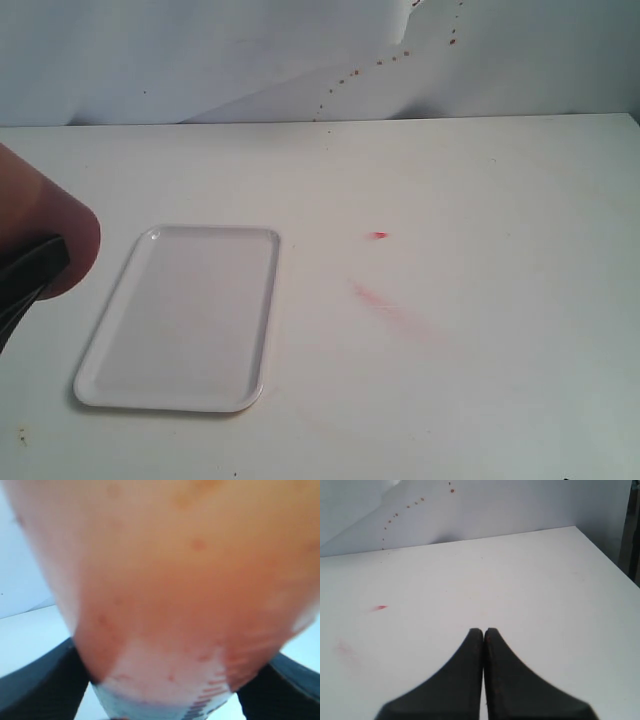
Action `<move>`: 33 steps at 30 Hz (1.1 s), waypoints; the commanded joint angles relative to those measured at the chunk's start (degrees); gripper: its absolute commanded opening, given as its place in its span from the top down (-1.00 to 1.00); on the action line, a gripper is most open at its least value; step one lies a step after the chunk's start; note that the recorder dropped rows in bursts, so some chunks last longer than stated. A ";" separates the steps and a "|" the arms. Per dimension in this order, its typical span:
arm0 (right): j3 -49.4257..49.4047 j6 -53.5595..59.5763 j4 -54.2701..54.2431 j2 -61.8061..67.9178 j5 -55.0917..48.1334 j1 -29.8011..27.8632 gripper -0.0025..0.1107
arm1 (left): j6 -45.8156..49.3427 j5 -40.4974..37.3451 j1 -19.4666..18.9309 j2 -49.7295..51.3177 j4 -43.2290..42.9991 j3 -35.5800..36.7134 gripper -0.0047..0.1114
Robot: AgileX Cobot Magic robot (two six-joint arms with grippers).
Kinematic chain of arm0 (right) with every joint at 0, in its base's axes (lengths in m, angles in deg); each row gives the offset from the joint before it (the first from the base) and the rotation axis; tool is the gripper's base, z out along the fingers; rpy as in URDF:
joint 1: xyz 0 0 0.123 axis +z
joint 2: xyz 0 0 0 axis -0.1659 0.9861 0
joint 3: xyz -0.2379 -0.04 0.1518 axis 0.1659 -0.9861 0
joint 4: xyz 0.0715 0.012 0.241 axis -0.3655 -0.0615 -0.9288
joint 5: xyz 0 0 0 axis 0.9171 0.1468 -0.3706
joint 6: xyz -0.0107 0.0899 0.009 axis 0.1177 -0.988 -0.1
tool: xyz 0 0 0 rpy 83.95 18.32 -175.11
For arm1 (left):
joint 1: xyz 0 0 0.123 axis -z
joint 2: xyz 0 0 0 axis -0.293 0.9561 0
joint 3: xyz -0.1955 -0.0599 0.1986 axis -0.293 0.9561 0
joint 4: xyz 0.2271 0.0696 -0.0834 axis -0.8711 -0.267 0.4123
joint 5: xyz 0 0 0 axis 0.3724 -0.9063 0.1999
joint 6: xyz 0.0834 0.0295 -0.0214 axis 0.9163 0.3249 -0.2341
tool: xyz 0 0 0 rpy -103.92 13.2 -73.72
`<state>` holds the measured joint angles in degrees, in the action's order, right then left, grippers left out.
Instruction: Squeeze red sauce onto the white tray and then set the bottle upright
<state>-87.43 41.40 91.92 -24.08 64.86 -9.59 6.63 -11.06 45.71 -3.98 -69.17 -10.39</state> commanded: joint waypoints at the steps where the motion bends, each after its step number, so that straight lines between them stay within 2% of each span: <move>1: -0.21 0.27 0.55 -0.31 1.42 0.21 0.96 | -0.03 0.94 -0.04 -0.38 0.29 -0.12 0.92; 5: -0.21 0.27 -6.57 -0.31 2.85 0.21 0.96 | -0.03 0.94 -0.04 -0.38 0.29 -0.12 0.92; 12: -0.21 0.27 -26.71 -0.31 10.91 0.21 0.96 | -0.03 0.94 -0.04 -0.38 0.29 -0.12 0.92; 22: -0.21 0.27 -27.41 -0.31 16.70 0.21 0.96 | -0.57 3.78 -0.04 -0.38 0.29 -0.12 0.92; 29: -0.21 0.11 -28.67 -0.31 16.74 0.21 0.96 | -0.57 4.29 -0.04 -0.38 0.29 -0.12 0.92; 33: -0.21 0.11 -31.22 -0.31 15.77 0.21 0.96 | -3.85 4.66 -0.04 -0.38 0.76 -0.12 0.92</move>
<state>-87.43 41.40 61.72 -24.08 81.15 -9.59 5.02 -9.04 45.71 -3.98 -69.17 -10.39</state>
